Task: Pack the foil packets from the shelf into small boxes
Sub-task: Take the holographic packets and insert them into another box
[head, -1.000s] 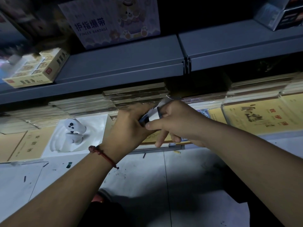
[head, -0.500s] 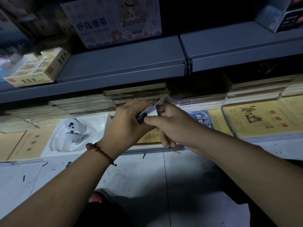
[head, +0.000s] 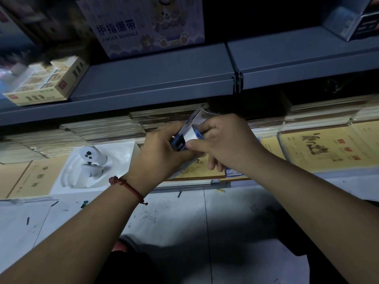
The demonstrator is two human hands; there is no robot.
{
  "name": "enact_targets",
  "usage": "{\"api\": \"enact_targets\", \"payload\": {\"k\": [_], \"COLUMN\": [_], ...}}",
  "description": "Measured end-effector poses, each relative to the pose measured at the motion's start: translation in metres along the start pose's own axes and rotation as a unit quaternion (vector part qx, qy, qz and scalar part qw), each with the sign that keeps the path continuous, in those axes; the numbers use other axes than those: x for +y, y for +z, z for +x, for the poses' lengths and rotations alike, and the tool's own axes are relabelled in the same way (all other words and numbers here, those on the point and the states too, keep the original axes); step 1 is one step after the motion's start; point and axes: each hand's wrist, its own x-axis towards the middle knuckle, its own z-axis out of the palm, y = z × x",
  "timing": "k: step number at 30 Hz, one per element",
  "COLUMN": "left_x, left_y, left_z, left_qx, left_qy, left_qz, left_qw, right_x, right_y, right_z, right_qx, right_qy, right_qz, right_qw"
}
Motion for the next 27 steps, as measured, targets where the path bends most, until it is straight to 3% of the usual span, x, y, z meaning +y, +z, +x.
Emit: {"api": "enact_targets", "payload": {"k": [7, 10, 15, 20, 24, 27], "left_x": [0.001, -0.001, 0.006, 0.000, 0.000, -0.006], "left_y": [-0.003, -0.005, 0.007, 0.016, 0.009, 0.004], "left_z": [-0.002, -0.004, -0.007, -0.009, -0.008, -0.013], "left_qx": [-0.002, 0.003, 0.039, 0.048, 0.042, 0.029], "left_qy": [-0.038, -0.032, 0.039, 0.023, -0.008, -0.051], "left_qz": [-0.021, -0.030, 0.055, 0.057, 0.042, 0.030], "left_qw": [0.999, 0.999, 0.997, 0.997, 0.998, 0.998], "right_x": [0.007, 0.006, 0.004, 0.006, 0.002, -0.002], "right_y": [0.009, 0.012, 0.024, 0.024, 0.015, 0.003], "right_z": [0.004, 0.002, -0.003, -0.001, -0.001, -0.002], "right_qx": [0.128, 0.133, 0.110, 0.137, 0.179, 0.212], "right_qy": [-0.080, -0.110, -0.127, -0.108, -0.109, -0.080], "right_qz": [-0.042, -0.016, -0.020, -0.028, 0.033, 0.157], "right_qw": [0.988, 0.985, 0.986, 0.984, 0.977, 0.961]}}
